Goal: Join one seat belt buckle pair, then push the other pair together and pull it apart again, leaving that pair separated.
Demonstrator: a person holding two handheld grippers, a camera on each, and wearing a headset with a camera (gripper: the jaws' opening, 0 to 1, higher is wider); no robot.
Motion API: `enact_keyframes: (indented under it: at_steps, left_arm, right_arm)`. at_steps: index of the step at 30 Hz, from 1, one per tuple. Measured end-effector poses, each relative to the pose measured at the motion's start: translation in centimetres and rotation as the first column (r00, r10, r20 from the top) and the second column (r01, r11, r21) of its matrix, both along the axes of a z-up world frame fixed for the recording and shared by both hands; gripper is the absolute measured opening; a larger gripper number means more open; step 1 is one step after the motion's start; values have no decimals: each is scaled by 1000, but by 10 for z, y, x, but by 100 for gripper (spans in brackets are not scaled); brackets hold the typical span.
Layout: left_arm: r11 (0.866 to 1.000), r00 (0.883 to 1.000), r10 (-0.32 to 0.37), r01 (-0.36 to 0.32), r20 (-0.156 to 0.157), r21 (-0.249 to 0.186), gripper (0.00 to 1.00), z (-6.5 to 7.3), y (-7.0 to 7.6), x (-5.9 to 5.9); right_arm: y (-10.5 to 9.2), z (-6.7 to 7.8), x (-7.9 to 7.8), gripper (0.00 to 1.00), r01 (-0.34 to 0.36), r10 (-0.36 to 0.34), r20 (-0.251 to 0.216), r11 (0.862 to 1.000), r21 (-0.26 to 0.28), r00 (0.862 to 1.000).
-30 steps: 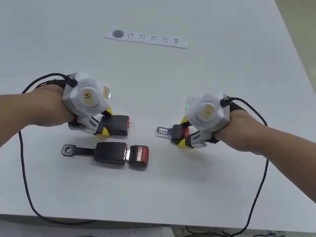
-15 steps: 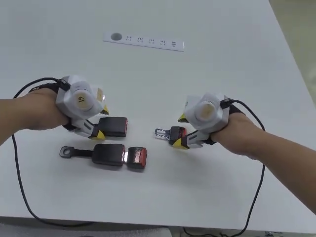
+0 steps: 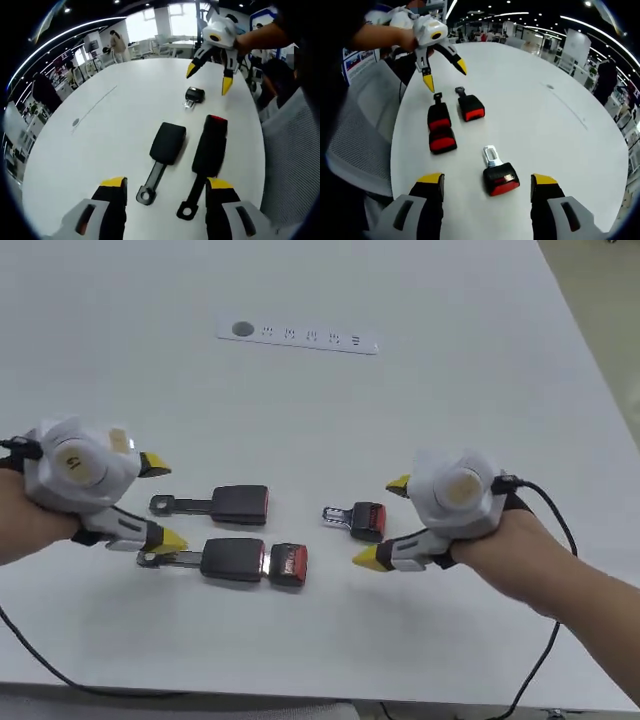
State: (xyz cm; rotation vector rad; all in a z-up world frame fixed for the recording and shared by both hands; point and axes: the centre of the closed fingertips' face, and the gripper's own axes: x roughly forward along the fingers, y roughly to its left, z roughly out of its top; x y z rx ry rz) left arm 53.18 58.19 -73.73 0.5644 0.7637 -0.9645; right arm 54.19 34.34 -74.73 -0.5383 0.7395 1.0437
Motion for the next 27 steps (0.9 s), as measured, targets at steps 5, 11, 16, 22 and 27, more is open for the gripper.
enact_keyframes:
  at_steps: [5, 11, 16, 22, 27]
  left_arm:
    - [996, 996, 84, -84, -14, -20, 73, -4, 24, -17]
    - [986, 986, 162, -163, -27, -28, 81, -15, 53, -34]
    - [978, 978, 204, -206, -35, -43, 88, -16, 69, -45]
    - [955, 959, 282, -285, -43, -82, 98, -16, 78, -53]
    - [943, 949, 313, -315, -37, -106, 100, -15, 87, -52]
  right_arm:
    - [1, 2, -21, 79, 37, -37, -3, 999, 24, 999]
    - [1, 0, -44, 86, 99, -98, -27, 993, 63, 995]
    - [-1, 12, -46, 94, 161, -158, -33, 979, 128, 987]
    - [-7, 24, -47, 99, 207, -207, -18, 965, 159, 978]
    - [-7, 26, -54, 99, 233, -232, -28, 959, 163, 972]
